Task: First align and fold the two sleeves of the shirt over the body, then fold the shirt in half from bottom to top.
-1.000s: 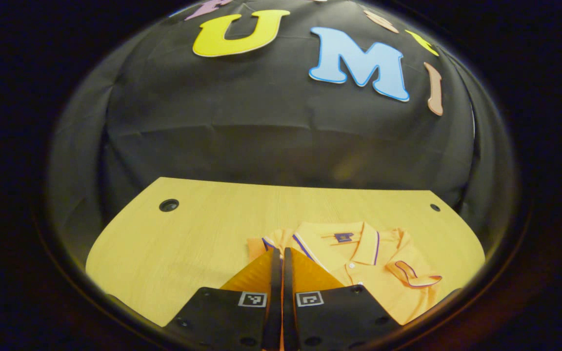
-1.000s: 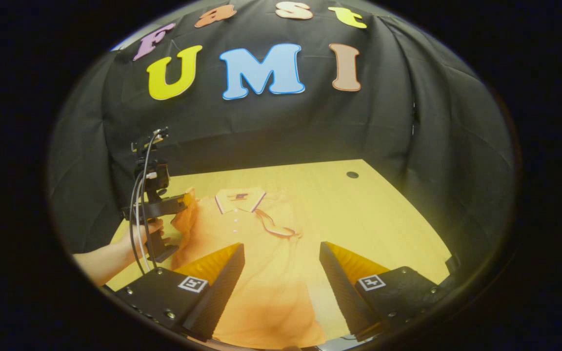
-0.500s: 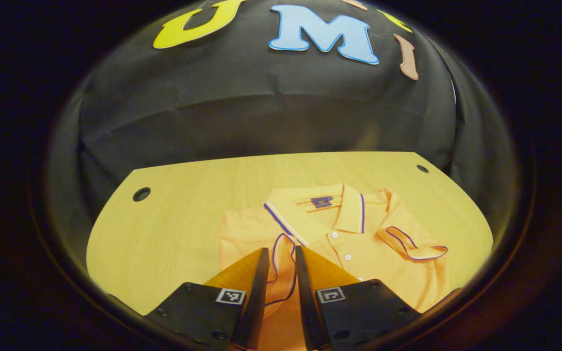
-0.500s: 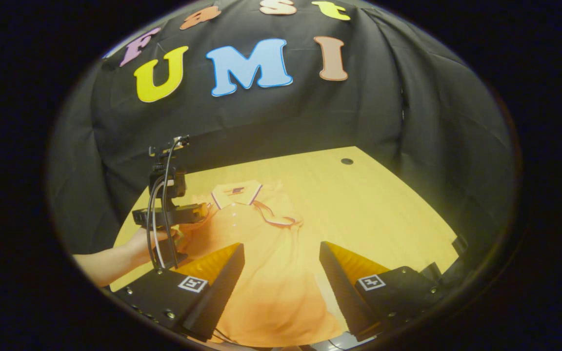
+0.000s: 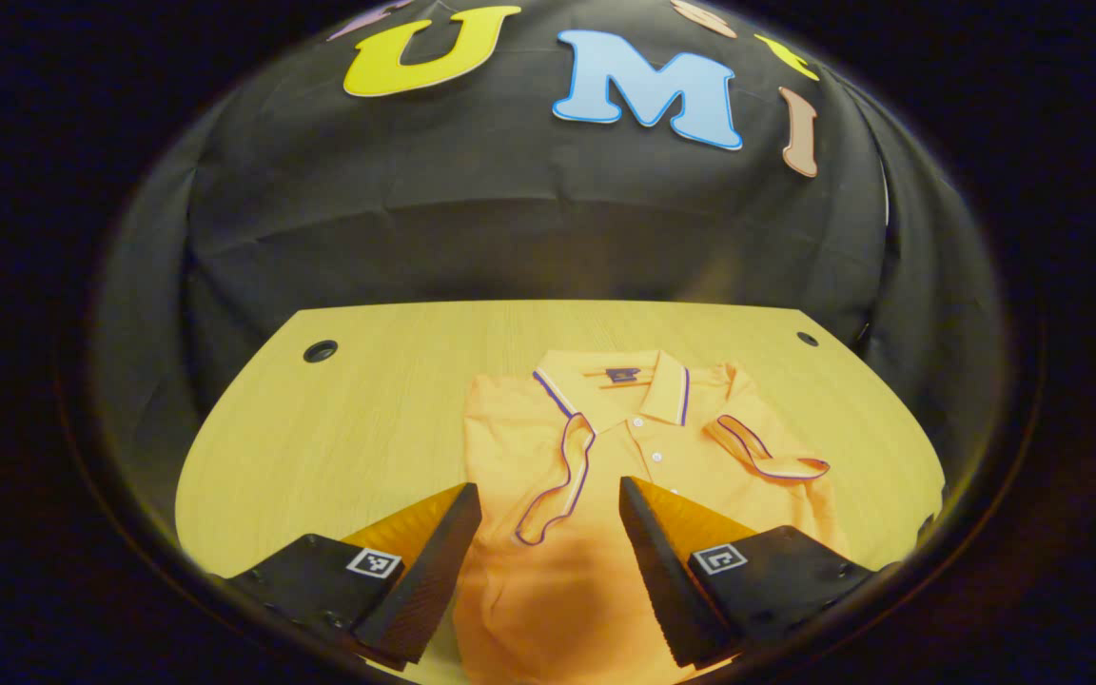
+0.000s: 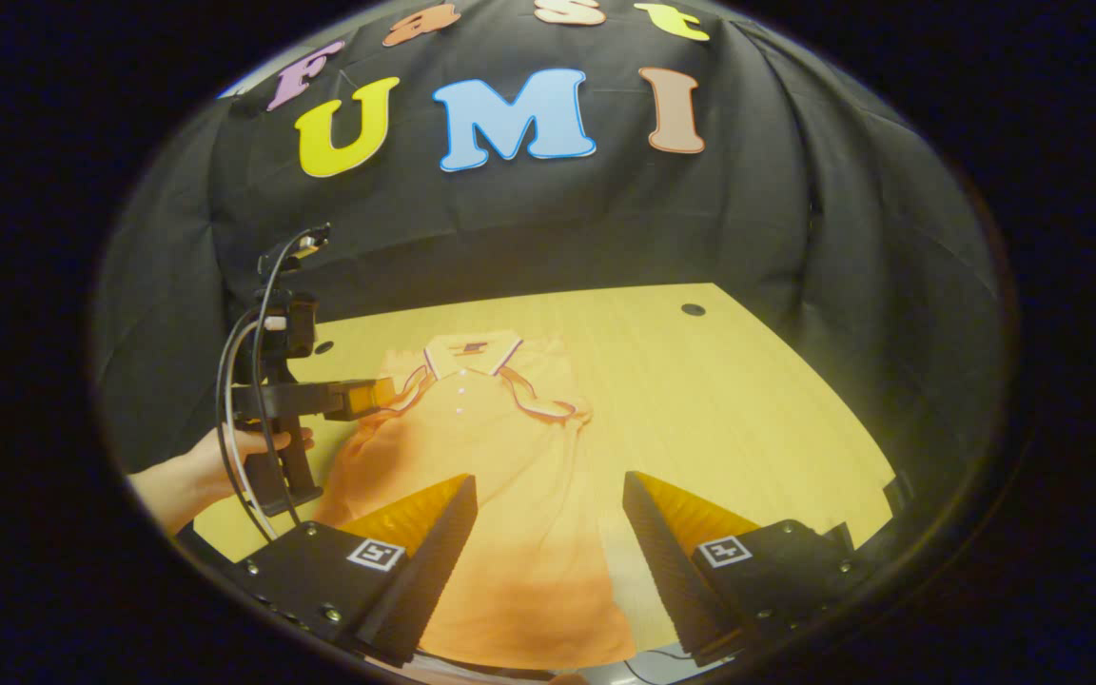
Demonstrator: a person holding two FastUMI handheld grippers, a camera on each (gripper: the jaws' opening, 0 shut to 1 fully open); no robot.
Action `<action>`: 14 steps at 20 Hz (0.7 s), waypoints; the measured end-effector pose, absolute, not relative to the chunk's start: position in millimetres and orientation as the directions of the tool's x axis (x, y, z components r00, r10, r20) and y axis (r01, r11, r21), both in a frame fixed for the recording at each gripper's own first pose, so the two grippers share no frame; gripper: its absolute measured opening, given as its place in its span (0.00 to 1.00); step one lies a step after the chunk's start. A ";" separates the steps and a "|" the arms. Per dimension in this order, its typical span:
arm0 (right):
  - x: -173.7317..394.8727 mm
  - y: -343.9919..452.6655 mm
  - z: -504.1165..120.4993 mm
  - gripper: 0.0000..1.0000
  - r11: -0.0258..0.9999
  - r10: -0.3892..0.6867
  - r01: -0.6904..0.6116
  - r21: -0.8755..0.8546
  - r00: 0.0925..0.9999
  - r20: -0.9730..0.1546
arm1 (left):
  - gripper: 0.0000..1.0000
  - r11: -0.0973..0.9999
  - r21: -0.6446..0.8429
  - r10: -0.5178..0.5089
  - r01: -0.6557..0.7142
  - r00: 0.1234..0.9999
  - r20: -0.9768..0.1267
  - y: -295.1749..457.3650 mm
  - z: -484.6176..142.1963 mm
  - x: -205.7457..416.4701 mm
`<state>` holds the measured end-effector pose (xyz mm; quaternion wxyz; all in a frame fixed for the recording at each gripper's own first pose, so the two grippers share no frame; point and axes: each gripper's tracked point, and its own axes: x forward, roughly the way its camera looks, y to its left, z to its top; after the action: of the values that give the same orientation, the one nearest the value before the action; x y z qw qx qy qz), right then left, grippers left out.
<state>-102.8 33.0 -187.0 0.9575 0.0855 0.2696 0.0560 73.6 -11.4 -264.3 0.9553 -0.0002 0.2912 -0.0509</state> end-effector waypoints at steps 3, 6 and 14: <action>-117.2 28.8 -200.4 0.96 0.979 0.169 -0.083 0.184 0.839 -0.518 | 0.94 0.995 -0.035 -0.099 0.096 0.815 -0.570 -7.0 -263.3 30.2; -132.9 24.1 -219.5 0.96 0.980 0.166 -0.080 0.180 0.826 -0.539 | 0.95 0.993 -0.026 -0.105 0.111 0.801 -0.589 -3.2 -270.3 -16.2; -178.0 15.0 -269.5 0.96 0.984 0.172 -0.100 0.150 0.770 -0.614 | 0.94 0.992 -0.046 -0.122 0.121 0.762 -0.636 -6.7 -291.6 -125.4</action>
<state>-178.0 15.0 -269.5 0.9392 0.0543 0.3311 0.0725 -125.4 -6.7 -291.6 0.9385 -0.0010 0.3391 -0.0647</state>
